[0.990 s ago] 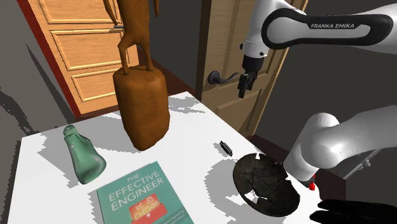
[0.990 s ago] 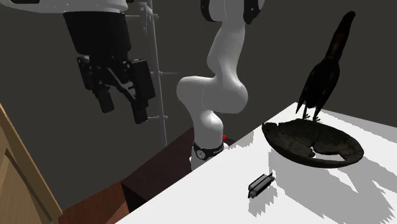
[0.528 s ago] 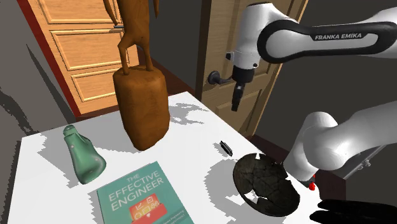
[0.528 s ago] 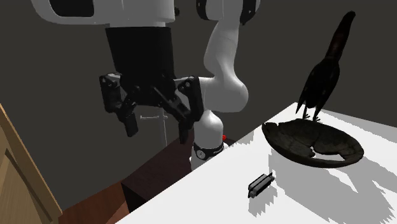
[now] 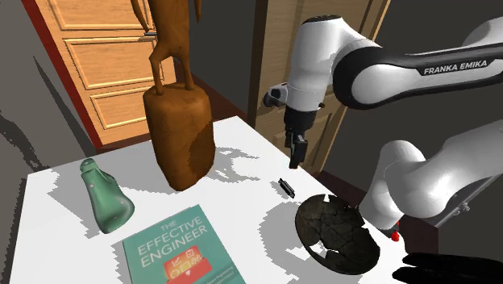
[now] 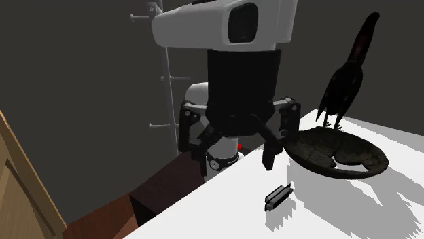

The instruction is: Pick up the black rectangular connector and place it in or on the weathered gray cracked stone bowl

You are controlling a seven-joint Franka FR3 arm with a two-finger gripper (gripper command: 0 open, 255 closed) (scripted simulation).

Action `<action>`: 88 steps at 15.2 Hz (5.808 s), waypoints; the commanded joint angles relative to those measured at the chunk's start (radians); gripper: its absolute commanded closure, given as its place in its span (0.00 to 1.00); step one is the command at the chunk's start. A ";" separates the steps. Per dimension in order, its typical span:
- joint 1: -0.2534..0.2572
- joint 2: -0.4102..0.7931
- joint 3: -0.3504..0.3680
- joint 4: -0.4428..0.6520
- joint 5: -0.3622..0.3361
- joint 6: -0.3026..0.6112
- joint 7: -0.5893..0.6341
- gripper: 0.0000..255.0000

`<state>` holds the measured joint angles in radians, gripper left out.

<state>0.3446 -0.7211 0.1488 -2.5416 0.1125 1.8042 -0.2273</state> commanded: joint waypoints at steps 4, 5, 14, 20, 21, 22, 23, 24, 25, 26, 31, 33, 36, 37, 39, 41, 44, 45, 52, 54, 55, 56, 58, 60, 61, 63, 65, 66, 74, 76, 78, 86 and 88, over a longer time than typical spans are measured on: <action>0.112 -0.006 0.066 -0.028 0.045 0.037 -0.070 0.00; 0.132 -0.007 0.078 -0.033 0.053 0.043 -0.080 0.00; 0.137 0.013 0.093 -0.123 0.067 0.152 -0.082 0.00; 0.137 0.013 0.093 -0.123 0.067 0.152 -0.082 0.00; 0.137 0.013 0.093 -0.123 0.067 0.152 -0.082 1.00; 0.137 0.013 0.093 -0.123 0.067 0.152 -0.082 1.00; 0.137 0.013 0.093 -0.123 0.067 0.152 -0.082 1.00; 0.137 0.013 0.094 -0.123 0.067 0.152 -0.082 1.00; 0.137 0.013 0.094 -0.123 0.067 0.152 -0.082 1.00; 0.137 0.013 0.093 -0.122 0.067 0.152 -0.082 1.00; 0.137 0.009 0.091 -0.112 0.066 0.137 -0.082 1.00; 0.135 0.002 0.087 -0.089 0.062 0.108 -0.081 1.00; 0.133 -0.005 0.081 -0.053 0.057 0.065 -0.080 1.00; 0.133 -0.007 0.079 -0.041 0.055 0.051 -0.080 1.00; 0.131 -0.010 0.076 -0.016 0.052 0.023 -0.079 1.00; 0.130 -0.012 0.072 0.010 0.048 -0.005 -0.078 1.00; 0.128 -0.012 0.067 0.049 0.044 -0.045 -0.077 1.00; 0.127 -0.012 0.065 0.063 0.042 -0.058 -0.076 1.00; 0.122 -0.004 0.055 0.161 0.032 -0.149 -0.073 1.00; 0.132 -0.024 0.069 0.162 0.045 -0.168 -0.053 1.00; 0.143 -0.044 0.085 0.153 0.059 -0.177 -0.033 1.00; 0.154 -0.064 0.101 0.145 0.073 -0.187 -0.013 1.00; 0.176 -0.100 0.135 0.133 0.104 -0.206 0.029 1.00; 0.198 -0.131 0.170 0.126 0.136 -0.224 0.072 1.00; 0.209 -0.146 0.188 0.124 0.153 -0.233 0.094 1.00; 0.231 -0.171 0.224 0.124 0.186 -0.250 0.139 1.00; 0.250 -0.190 0.260 0.128 0.219 -0.265 0.183 1.00; 0.252 -0.194 0.264 0.113 0.222 -0.253 0.182 1.00; 0.266 -0.214 0.294 -0.002 0.252 -0.159 0.174 1.00; 0.270 -0.217 0.302 -0.029 0.260 -0.135 0.172 1.00; 0.273 -0.219 0.311 -0.055 0.269 -0.110 0.171 1.00; 0.274 -0.220 0.314 -0.064 0.272 -0.103 0.170 1.00; 0.274 -0.220 0.314 -0.064 0.272 -0.103 0.170 0.00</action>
<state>0.6190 -0.9406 0.4630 -2.6054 0.3842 1.7016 -0.0573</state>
